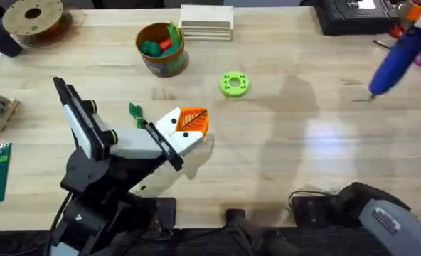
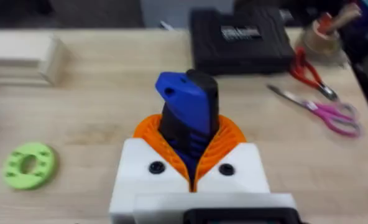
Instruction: Pick up the gripper from the table and insert it into the empty holder that is missing its gripper. Then pick up a screw, insert it into the mounting hole, and use the screwdriver to tighten it. Finally, clean up the table by picking up the vegetable and placing it into the bucket.
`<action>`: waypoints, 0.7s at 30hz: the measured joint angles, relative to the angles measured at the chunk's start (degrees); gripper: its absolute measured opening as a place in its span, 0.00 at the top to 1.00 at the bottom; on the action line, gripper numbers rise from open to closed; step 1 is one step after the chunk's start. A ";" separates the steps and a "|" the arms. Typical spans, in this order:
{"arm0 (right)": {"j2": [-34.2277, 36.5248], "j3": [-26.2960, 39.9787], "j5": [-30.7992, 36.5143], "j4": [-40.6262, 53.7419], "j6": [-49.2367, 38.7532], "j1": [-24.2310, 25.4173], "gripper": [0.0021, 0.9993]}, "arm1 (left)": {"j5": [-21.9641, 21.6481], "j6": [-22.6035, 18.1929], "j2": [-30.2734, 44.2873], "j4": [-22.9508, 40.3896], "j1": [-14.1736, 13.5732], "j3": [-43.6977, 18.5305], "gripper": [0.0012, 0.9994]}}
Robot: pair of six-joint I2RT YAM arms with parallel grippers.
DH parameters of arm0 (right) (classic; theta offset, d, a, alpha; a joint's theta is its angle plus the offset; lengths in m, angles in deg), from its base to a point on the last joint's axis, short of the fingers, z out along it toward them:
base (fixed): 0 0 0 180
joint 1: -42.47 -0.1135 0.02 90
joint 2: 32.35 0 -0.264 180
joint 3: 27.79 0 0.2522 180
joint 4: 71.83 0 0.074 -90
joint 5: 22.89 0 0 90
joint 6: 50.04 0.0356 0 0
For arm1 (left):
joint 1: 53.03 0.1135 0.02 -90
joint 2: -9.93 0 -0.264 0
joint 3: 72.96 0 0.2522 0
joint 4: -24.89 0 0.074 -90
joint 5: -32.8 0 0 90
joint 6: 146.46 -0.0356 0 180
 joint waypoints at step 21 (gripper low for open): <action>0.98 -17.88 -18.37 -58.01 23.55 -43.71 0.97 | 0.02 0.00 0.00 0.00 0.00 0.00 1.00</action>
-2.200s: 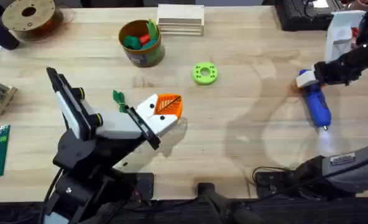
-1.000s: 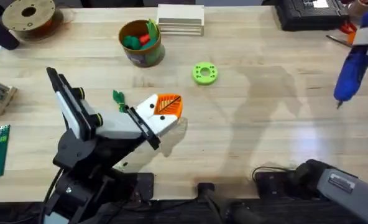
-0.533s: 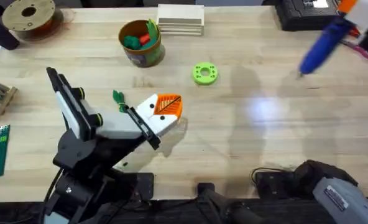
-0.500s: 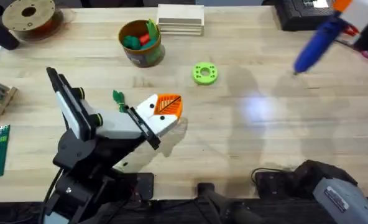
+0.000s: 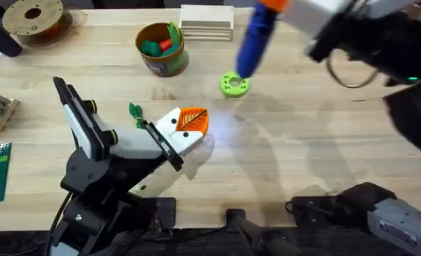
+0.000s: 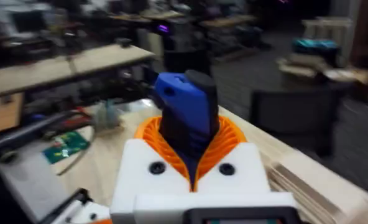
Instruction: Pick up the gripper from the table and insert it into the empty holder that is missing its gripper. Then pick up a screw, insert it into the mounting hole, and use the screwdriver to tighten it. Finally, clean up the table by picking up the vegetable and placing it into the bucket.
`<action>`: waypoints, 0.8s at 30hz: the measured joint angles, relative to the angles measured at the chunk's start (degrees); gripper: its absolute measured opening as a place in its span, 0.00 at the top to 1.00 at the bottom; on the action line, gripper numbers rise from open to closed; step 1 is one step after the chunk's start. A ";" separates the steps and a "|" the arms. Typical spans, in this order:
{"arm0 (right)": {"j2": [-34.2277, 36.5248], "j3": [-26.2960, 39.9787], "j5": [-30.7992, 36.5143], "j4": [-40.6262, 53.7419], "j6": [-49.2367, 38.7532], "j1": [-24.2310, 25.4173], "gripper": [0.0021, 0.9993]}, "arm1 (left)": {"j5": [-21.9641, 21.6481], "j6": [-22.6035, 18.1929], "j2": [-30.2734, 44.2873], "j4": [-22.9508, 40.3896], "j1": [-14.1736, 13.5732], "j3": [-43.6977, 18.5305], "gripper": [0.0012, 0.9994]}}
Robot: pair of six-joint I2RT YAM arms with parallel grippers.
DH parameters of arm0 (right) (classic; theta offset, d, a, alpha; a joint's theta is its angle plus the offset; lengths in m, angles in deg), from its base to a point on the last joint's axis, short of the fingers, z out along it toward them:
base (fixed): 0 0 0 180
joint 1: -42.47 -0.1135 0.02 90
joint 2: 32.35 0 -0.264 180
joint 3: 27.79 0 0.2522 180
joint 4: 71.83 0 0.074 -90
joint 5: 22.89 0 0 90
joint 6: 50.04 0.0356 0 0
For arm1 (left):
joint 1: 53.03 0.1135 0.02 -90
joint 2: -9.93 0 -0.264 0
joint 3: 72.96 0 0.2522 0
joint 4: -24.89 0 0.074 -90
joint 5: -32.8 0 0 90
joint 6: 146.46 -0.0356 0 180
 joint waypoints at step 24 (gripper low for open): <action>9.69 -0.03 5.74 -20.99 3.62 -23.41 0.97 | 0.00 0.00 0.00 0.00 0.00 0.01 1.00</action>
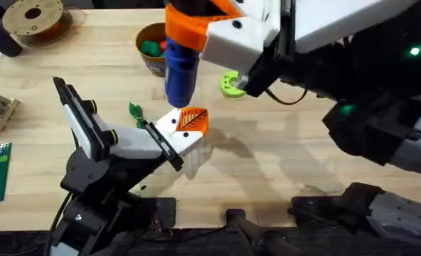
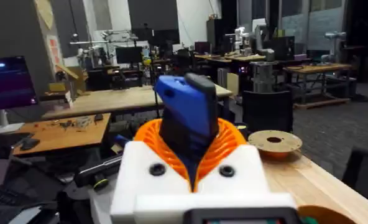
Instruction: Pick up the gripper from the table and insert it into the empty holder that is missing its gripper. Then pick up a screw, insert it into the mounting hole, and use the screwdriver to tighten it. Finally, clean up the table by picking up the vegetable and placing it into the bucket.
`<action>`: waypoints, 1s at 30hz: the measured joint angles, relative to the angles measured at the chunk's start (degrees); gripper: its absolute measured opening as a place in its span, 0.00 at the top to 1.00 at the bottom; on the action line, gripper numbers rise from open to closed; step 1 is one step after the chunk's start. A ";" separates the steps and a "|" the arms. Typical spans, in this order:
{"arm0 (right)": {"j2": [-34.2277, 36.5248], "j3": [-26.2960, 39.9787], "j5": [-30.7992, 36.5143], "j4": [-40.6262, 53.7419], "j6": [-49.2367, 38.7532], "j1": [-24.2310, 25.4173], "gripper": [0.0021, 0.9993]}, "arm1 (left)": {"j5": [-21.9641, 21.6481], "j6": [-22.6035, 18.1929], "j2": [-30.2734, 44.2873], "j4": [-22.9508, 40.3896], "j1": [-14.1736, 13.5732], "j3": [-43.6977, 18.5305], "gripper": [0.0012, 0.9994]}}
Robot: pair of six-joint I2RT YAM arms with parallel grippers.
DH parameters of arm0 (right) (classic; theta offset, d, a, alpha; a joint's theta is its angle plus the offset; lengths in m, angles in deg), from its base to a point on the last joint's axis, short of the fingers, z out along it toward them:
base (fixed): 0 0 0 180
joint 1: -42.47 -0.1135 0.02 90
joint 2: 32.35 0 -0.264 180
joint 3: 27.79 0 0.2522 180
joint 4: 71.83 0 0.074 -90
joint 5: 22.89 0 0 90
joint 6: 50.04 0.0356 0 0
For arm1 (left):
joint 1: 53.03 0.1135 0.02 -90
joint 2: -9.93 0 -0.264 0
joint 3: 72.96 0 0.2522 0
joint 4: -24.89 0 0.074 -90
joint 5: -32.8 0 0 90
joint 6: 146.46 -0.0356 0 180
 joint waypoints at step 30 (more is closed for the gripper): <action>2.98 -0.01 0.84 -0.24 0.17 -1.99 0.97 | 0.00 0.00 0.00 0.00 0.00 -0.01 1.00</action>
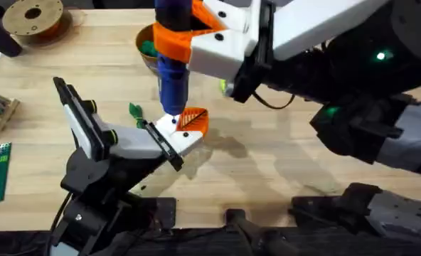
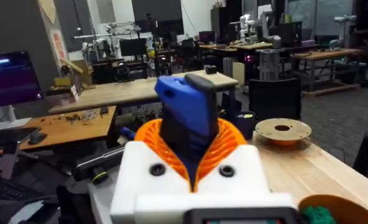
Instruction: Pick up the gripper from the table and insert it into the empty holder that is missing its gripper. Then pick up a screw, insert it into the mounting hole, and use the screwdriver to tighten it. Finally, clean up the table by picking up the vegetable and placing it into the bucket.
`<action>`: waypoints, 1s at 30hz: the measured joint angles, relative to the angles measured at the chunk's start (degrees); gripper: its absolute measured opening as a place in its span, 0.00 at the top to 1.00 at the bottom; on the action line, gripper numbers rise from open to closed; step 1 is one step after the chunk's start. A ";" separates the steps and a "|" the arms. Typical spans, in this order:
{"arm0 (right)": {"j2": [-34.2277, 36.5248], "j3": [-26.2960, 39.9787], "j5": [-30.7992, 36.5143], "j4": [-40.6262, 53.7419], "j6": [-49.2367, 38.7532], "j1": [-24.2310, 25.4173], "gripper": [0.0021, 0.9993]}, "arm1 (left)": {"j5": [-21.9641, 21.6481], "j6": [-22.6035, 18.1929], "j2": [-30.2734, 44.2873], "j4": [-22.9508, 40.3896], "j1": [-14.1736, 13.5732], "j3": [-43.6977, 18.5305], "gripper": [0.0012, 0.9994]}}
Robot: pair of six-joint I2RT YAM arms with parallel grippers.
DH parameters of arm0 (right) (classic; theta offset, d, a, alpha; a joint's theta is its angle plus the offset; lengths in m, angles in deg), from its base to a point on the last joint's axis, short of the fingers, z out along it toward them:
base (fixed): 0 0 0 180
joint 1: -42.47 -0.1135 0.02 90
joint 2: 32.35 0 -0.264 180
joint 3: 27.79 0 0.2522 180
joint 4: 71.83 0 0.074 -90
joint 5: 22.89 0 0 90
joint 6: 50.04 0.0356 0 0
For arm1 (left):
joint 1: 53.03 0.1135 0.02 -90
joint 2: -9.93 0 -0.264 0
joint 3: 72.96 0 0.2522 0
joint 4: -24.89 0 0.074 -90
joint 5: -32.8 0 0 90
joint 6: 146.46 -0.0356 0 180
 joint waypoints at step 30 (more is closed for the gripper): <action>1.70 0.00 0.17 -0.43 0.95 0.00 0.97 | 0.00 0.00 0.00 0.02 0.00 0.00 1.00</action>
